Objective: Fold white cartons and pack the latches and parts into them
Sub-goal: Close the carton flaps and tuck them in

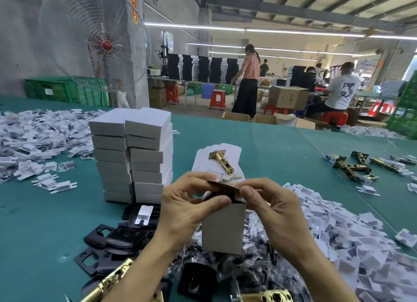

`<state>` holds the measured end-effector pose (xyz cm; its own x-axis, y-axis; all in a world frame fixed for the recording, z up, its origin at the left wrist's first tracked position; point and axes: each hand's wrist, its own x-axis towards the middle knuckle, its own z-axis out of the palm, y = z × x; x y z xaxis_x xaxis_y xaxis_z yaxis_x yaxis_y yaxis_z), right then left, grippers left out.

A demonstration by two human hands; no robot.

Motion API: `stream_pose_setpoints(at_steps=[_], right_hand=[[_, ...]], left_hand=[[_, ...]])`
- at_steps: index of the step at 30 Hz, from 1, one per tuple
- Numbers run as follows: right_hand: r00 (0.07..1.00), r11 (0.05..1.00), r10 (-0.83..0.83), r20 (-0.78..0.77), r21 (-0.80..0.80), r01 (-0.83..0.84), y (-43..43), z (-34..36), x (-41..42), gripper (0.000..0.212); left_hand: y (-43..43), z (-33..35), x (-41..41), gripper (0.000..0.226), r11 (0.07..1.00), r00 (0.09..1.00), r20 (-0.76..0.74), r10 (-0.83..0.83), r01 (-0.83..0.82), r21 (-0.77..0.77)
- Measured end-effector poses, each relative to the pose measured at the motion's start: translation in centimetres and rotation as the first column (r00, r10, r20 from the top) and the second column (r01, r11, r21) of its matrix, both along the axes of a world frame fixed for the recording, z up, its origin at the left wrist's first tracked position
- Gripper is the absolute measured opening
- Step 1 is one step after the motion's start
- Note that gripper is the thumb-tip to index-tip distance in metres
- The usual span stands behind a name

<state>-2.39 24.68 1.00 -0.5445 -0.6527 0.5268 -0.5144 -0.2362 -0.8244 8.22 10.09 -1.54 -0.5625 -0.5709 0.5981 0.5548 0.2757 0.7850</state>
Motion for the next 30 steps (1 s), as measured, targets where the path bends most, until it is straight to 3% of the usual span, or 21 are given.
stream_pose_setpoints(at_steps=[3, 7, 15, 25, 30], right_hand=[[0.999, 0.999, -0.037, 0.0, 0.028, 0.037, 0.1, -0.2, -0.3, 0.018], [0.998, 0.997, -0.059, -0.031, 0.053, 0.061, 0.1, -0.4, -0.5, 0.019], [1.0, 0.999, 0.001, -0.025, 0.049, 0.001, 0.4, 0.0, -0.5, 0.022], [1.0, 0.997, 0.016, -0.004, 0.078, -0.016, 0.8, 0.0, -1.7, 0.017], [0.999, 0.993, 0.038, -0.034, 0.115, -0.034, 0.8, -0.1, -1.6, 0.029]], left_hand=[[-0.3, 0.2, 0.1, 0.018, 0.996, 1.0, -0.025, -0.008, 0.01, 0.086], [-0.2, 0.1, 0.3, 0.008, 0.995, 0.995, 0.048, -0.084, 0.082, 0.055], [0.2, 0.3, 0.3, 0.032, 0.996, 0.999, 0.038, 0.001, -0.004, 0.088], [-0.5, 0.0, 0.3, 0.015, 0.994, 0.993, 0.081, -0.088, 0.081, 0.079], [-0.4, 0.0, 0.1, 0.013, 0.988, 0.991, 0.112, -0.071, 0.055, 0.146]])
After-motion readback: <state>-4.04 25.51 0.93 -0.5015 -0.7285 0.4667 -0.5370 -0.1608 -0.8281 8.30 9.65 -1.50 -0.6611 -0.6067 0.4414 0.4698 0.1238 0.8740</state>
